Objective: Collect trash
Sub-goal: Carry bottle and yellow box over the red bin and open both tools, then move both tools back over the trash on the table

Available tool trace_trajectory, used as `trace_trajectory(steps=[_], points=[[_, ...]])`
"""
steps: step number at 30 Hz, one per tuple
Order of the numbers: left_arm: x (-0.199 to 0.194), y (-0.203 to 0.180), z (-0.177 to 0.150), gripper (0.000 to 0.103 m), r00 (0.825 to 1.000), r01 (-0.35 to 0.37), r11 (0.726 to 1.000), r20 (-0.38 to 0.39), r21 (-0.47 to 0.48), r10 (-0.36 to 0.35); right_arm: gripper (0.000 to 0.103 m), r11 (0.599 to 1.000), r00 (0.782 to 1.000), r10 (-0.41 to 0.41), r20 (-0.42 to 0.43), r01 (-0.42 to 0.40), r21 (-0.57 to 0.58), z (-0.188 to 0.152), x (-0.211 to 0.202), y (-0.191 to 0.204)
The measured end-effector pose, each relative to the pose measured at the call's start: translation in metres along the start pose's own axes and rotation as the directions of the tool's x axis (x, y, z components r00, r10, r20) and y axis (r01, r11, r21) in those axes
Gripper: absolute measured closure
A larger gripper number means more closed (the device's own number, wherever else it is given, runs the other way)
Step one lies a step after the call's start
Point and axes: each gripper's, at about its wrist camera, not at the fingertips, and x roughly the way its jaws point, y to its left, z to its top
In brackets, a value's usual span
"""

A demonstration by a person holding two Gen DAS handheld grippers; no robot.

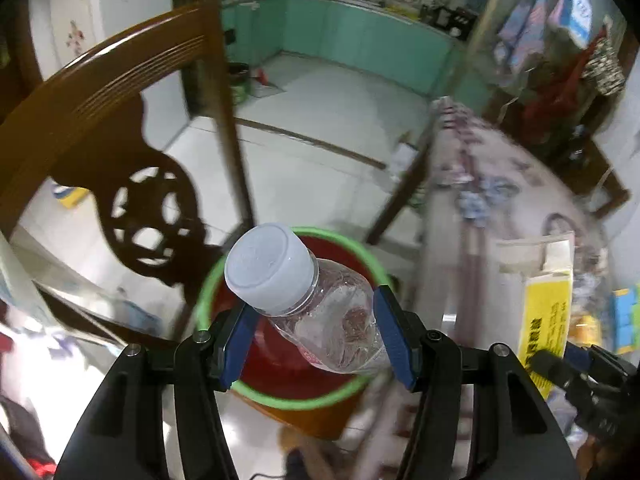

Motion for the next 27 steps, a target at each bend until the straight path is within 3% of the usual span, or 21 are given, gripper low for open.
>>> trace_trajectory(steps=[4,8,12,13,19,23,27], points=[[0.023,0.021,0.000,0.046,0.998,-0.044,0.999,-0.034,-0.011,0.043,0.062,0.999,0.995,-0.008,-0.094,0.003,-0.049,0.007,0.061,0.026],[0.035,0.032,0.001,0.046,0.997,-0.059,0.998,-0.054,-0.012,0.059,0.049,0.998,0.992,-0.027,-0.126,0.018,-0.066,0.011,0.095,0.040],[0.034,0.036,0.003,0.021,0.997,-0.065,0.998,-0.030,-0.017,0.064,0.048,0.995,0.993,-0.071,-0.091,0.063,-0.081,0.013,0.098,0.044],[0.033,0.036,0.003,0.021,0.998,-0.063,0.998,-0.022,-0.017,0.062,0.048,0.994,0.993,-0.079,-0.084,0.072,-0.082,0.013,0.096,0.044],[0.023,0.019,0.006,0.021,1.000,0.001,1.000,0.002,-0.008,-0.001,0.046,0.994,0.995,-0.096,-0.021,0.095,-0.051,0.007,0.038,0.033],[0.009,-0.019,0.005,0.020,0.998,0.062,0.996,0.026,0.062,-0.064,0.037,0.985,0.985,-0.167,0.048,0.169,-0.026,-0.014,-0.014,0.018],[-0.003,-0.068,-0.007,0.018,0.989,0.146,0.977,0.009,0.154,-0.149,0.037,0.968,0.966,-0.247,0.082,0.242,0.065,-0.048,-0.066,-0.014]])
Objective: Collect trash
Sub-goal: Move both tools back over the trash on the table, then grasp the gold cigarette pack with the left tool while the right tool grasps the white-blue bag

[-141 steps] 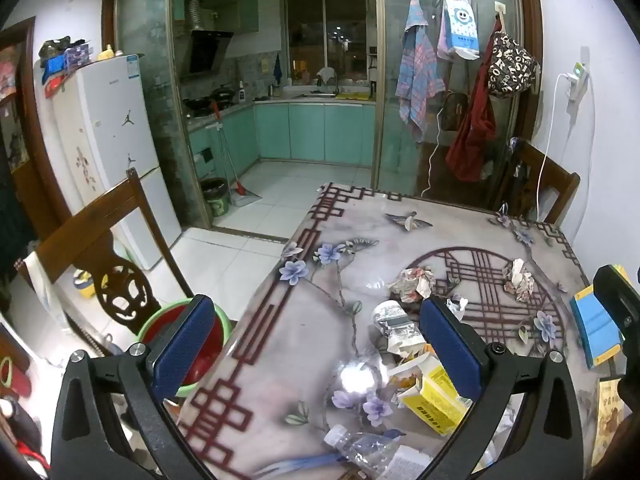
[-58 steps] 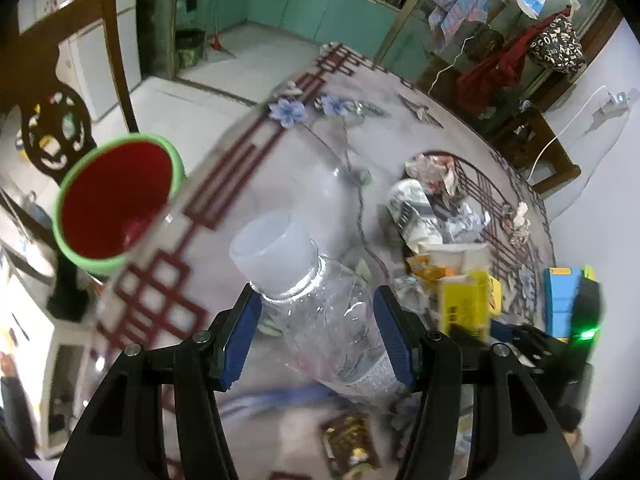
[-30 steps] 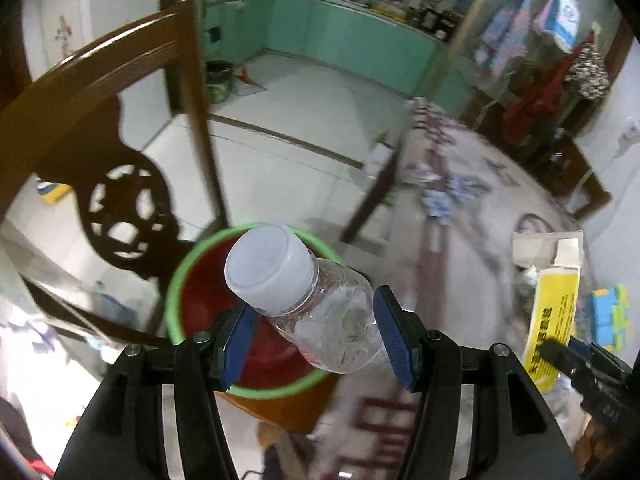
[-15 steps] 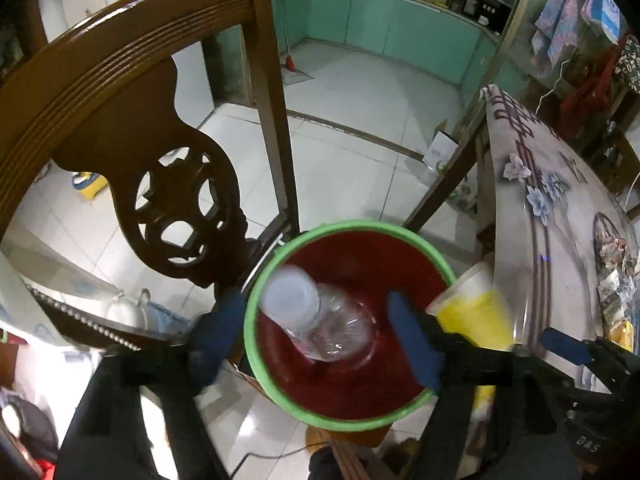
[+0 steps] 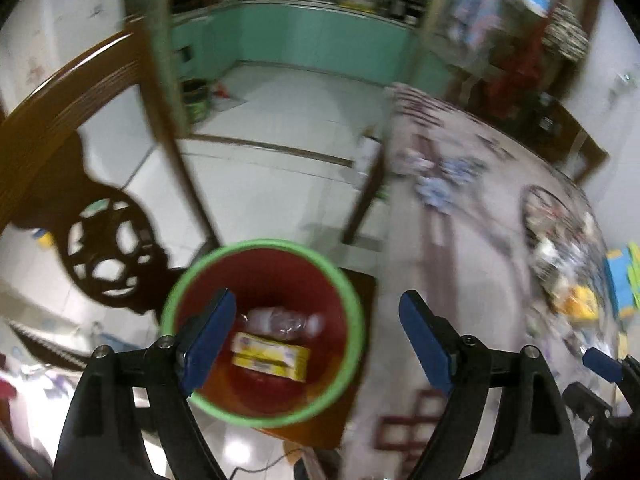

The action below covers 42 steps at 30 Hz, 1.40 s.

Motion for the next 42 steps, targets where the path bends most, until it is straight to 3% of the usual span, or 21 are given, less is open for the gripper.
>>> trace_trajectory(steps=[6,9,12,18,21,25,29,32,34,35,36,37,38,42], points=[[-0.016,-0.082,-0.029,0.014,0.992,0.120,0.984,-0.045,0.131,-0.115,0.036,0.979,0.983,-0.180,-0.030,0.182,0.095,-0.048,-0.055,-0.100],[-0.027,-0.119,-0.053,0.012,0.985,0.162,0.974,-0.077,0.158,-0.152,0.032,0.954,0.971,-0.233,-0.060,0.240,0.178,-0.072,-0.076,-0.159],[-0.035,-0.153,-0.078,0.003,0.975,0.205,0.966,-0.118,0.156,-0.188,0.032,0.915,0.955,-0.279,-0.097,0.295,0.276,-0.102,-0.087,-0.215],[-0.036,-0.210,-0.126,0.003,0.952,0.249,0.956,-0.223,0.155,-0.212,0.032,0.885,0.970,-0.185,-0.159,0.235,0.403,-0.147,-0.079,-0.280],[-0.036,-0.226,-0.139,0.003,0.943,0.259,0.953,-0.252,0.154,-0.216,0.032,0.917,0.968,-0.173,-0.182,0.226,0.330,-0.156,-0.072,-0.286],[-0.023,-0.241,-0.160,0.003,0.915,0.274,0.960,-0.323,0.060,-0.241,0.032,0.970,0.963,-0.148,-0.225,0.186,0.156,-0.158,-0.053,-0.281],[-0.014,-0.260,-0.174,0.003,0.912,0.245,0.967,-0.355,0.075,-0.204,0.032,0.992,0.949,-0.125,-0.288,0.124,-0.024,-0.159,-0.032,-0.283],[-0.013,-0.267,-0.181,0.003,0.913,0.229,0.970,-0.363,0.084,-0.185,0.032,0.987,0.946,-0.157,-0.283,0.138,-0.085,-0.161,-0.025,-0.286],[-0.014,-0.270,-0.184,0.003,0.916,0.218,0.972,-0.362,0.086,-0.173,0.041,0.987,0.945,-0.158,-0.285,0.140,-0.084,-0.161,-0.022,-0.289],[-0.014,-0.271,-0.184,0.003,0.916,0.215,0.973,-0.364,0.085,-0.171,0.059,0.984,0.945,-0.175,-0.277,0.158,-0.082,-0.161,-0.021,-0.291],[-0.013,-0.272,-0.186,0.003,0.914,0.213,0.974,-0.368,0.083,-0.168,0.069,0.980,0.946,-0.194,-0.261,0.178,-0.084,-0.161,-0.023,-0.293],[-0.011,-0.273,-0.187,0.003,0.912,0.211,0.974,-0.374,0.080,-0.167,0.092,0.978,0.946,-0.209,-0.246,0.198,-0.067,-0.161,-0.025,-0.298],[-0.009,-0.274,-0.188,0.003,0.911,0.210,0.975,-0.378,0.077,-0.167,0.095,0.977,0.947,-0.215,-0.240,0.209,-0.050,-0.159,-0.025,-0.303],[0.007,-0.280,-0.196,0.004,0.895,0.200,0.978,-0.418,0.062,-0.156,0.096,0.981,0.977,-0.069,-0.201,0.104,0.166,-0.159,-0.038,-0.331]])
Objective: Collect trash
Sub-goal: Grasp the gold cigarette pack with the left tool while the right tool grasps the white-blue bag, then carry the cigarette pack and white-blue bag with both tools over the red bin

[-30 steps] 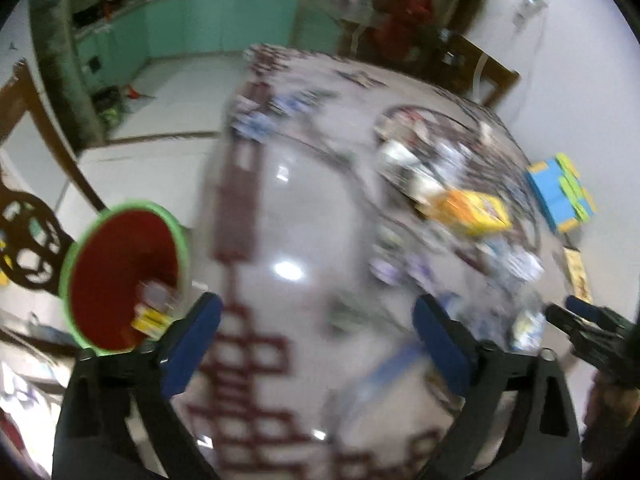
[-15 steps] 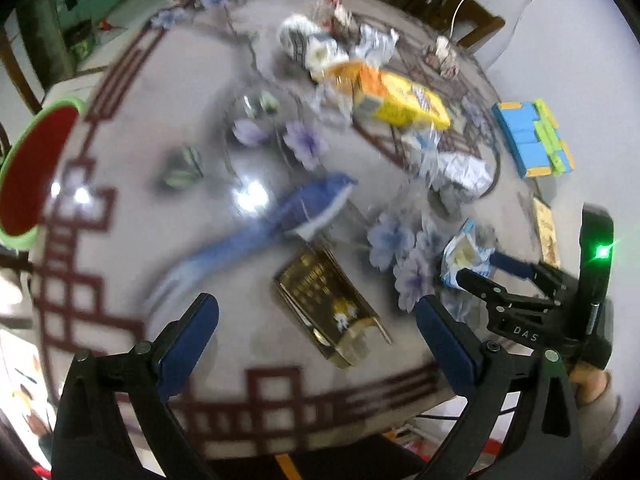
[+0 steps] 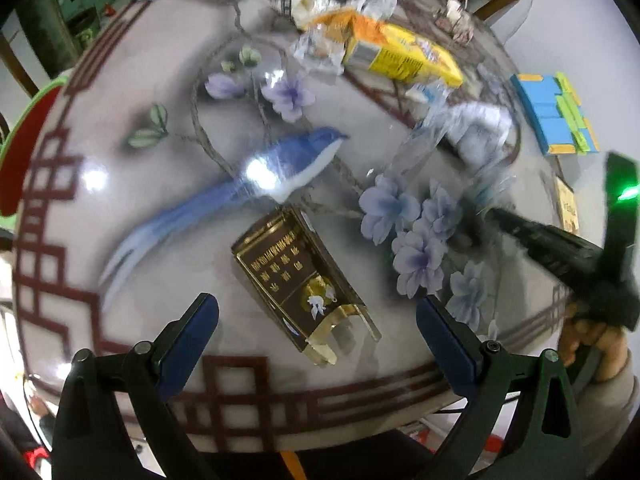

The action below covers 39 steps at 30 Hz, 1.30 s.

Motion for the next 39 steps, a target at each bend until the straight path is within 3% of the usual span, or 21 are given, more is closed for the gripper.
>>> trace_trajectory(steps=[2,3,4,5,6,10,16,22,29,32,34,35,36,39], points=[[0.005,0.002,-0.001,0.004,1.000,0.008,1.000,-0.010,-0.019,-0.008,0.096,0.998,0.999,0.037,0.035,-0.039,0.058,-0.002,-0.010,-0.008],[0.008,0.003,-0.002,0.010,1.000,0.015,0.999,-0.014,-0.031,-0.016,0.096,0.996,0.997,0.046,0.054,-0.049,0.070,-0.002,-0.015,-0.008],[0.010,0.005,-0.002,0.025,0.999,0.026,0.999,-0.020,-0.044,-0.027,0.096,0.996,0.996,0.055,0.063,-0.059,0.072,-0.001,-0.019,-0.007],[0.012,0.007,-0.002,0.032,0.999,0.033,0.998,-0.022,-0.053,-0.034,0.096,0.995,0.995,0.065,0.073,-0.071,0.076,-0.002,-0.022,-0.008],[0.010,0.007,-0.001,0.049,1.000,0.031,0.998,-0.002,-0.045,-0.031,0.096,0.993,0.993,0.074,0.090,-0.081,0.083,-0.004,-0.026,-0.008],[0.000,0.012,0.007,0.071,0.997,0.068,0.997,0.031,-0.044,-0.067,0.096,0.991,0.989,0.084,0.118,-0.096,0.094,-0.010,-0.036,-0.008],[-0.031,0.021,0.016,0.071,0.990,0.039,0.999,0.138,-0.038,-0.033,0.096,0.989,0.980,0.104,0.170,-0.120,0.087,-0.004,-0.058,0.002],[-0.063,0.032,0.029,0.071,0.971,-0.016,1.000,0.238,-0.021,0.020,0.096,0.989,0.969,0.132,0.207,-0.142,0.035,0.012,-0.073,0.029],[-0.081,0.047,0.043,0.071,0.955,-0.035,0.999,0.293,-0.016,0.038,0.096,0.989,0.960,0.151,0.235,-0.148,-0.031,0.033,-0.083,0.070],[-0.086,0.054,0.045,0.071,0.953,-0.043,0.999,0.301,-0.009,0.044,0.095,0.994,0.968,0.110,0.225,-0.102,-0.044,0.038,-0.078,0.079],[-0.089,0.059,0.046,0.071,0.953,-0.037,0.999,0.301,-0.001,0.035,0.067,0.993,0.976,0.109,0.191,-0.100,-0.056,0.038,-0.071,0.080],[-0.090,0.061,0.047,0.071,0.954,-0.032,0.999,0.298,0.004,0.029,0.030,0.994,0.981,0.097,0.171,-0.089,-0.057,0.037,-0.065,0.079],[-0.090,0.063,0.048,0.071,0.955,-0.027,1.000,0.295,0.006,0.024,0.021,0.996,0.986,0.073,0.152,-0.064,-0.062,0.035,-0.059,0.078],[-0.090,0.068,0.053,0.071,0.957,-0.018,1.000,0.289,0.020,0.011,0.021,0.994,0.988,0.023,0.156,-0.006,-0.111,0.026,-0.040,0.080]])
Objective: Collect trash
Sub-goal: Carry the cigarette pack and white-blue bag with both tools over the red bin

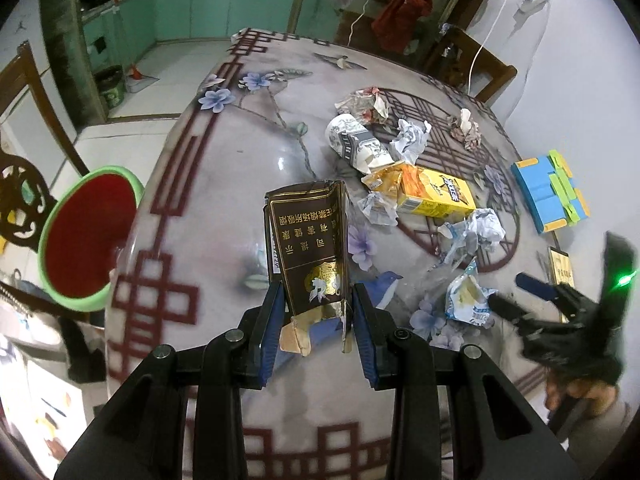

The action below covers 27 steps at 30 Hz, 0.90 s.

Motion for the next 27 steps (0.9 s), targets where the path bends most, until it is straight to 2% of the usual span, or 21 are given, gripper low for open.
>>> trace_trajectory(steps=[2,4,6,7,8,9,10,13,14,15,19,22,27], points=[[0.002,0.003,0.004,0.071,1.000,0.013,1.000,-0.007,0.004,-0.013,0.021,0.998,0.996,-0.051,-0.075,0.048,-0.041,-0.004,0.024,0.004],[0.004,0.006,0.008,0.071,1.000,0.020,1.000,-0.011,0.014,-0.020,0.021,0.994,0.988,-0.100,-0.115,0.093,-0.061,-0.008,0.044,0.008],[0.004,0.010,0.011,0.070,1.000,0.024,0.999,-0.013,0.021,-0.024,0.022,0.991,0.978,-0.131,-0.164,0.126,-0.044,-0.013,0.061,0.008],[0.004,0.013,0.012,0.070,1.000,0.026,0.999,-0.013,0.022,-0.025,0.028,0.988,0.974,-0.154,-0.166,0.150,-0.034,-0.015,0.065,0.007],[0.004,0.016,0.013,0.070,1.000,0.025,0.999,-0.013,0.023,-0.025,0.039,0.983,0.970,-0.185,-0.158,0.183,-0.030,-0.016,0.067,0.008],[0.003,0.019,0.014,0.070,1.000,0.024,0.999,-0.012,0.023,-0.024,0.060,0.979,0.969,-0.202,-0.140,0.201,-0.021,-0.016,0.065,0.008],[0.004,0.024,0.016,0.070,1.000,0.023,0.999,-0.013,0.024,-0.023,0.070,0.978,0.968,-0.209,-0.137,0.210,-0.010,-0.016,0.064,0.007],[0.005,0.038,0.023,0.070,1.000,0.024,1.000,-0.017,0.019,-0.024,0.081,0.977,0.971,-0.194,-0.137,0.203,0.058,-0.011,0.060,-0.001],[0.005,0.041,0.024,0.070,1.000,0.024,1.000,-0.017,0.020,-0.024,0.099,0.977,0.975,-0.178,-0.136,0.192,0.097,-0.010,0.057,-0.004],[0.005,0.045,0.026,0.070,1.000,0.017,0.999,-0.017,0.028,-0.016,0.102,0.976,0.980,-0.151,-0.127,0.168,0.141,-0.007,0.052,-0.006],[-0.001,0.060,0.035,0.070,1.000,0.005,0.999,0.006,0.051,-0.005,0.102,0.963,0.993,-0.110,-0.048,0.118,0.243,0.006,0.024,0.005],[-0.004,0.073,0.043,0.070,1.000,0.005,0.998,0.018,0.055,-0.006,0.102,0.965,0.994,-0.108,0.024,0.099,0.243,0.020,0.003,0.030],[-0.010,0.098,0.053,0.070,0.999,-0.002,0.999,0.037,0.053,0.000,0.102,0.979,0.991,-0.060,0.121,0.034,0.202,0.056,-0.017,0.078]])
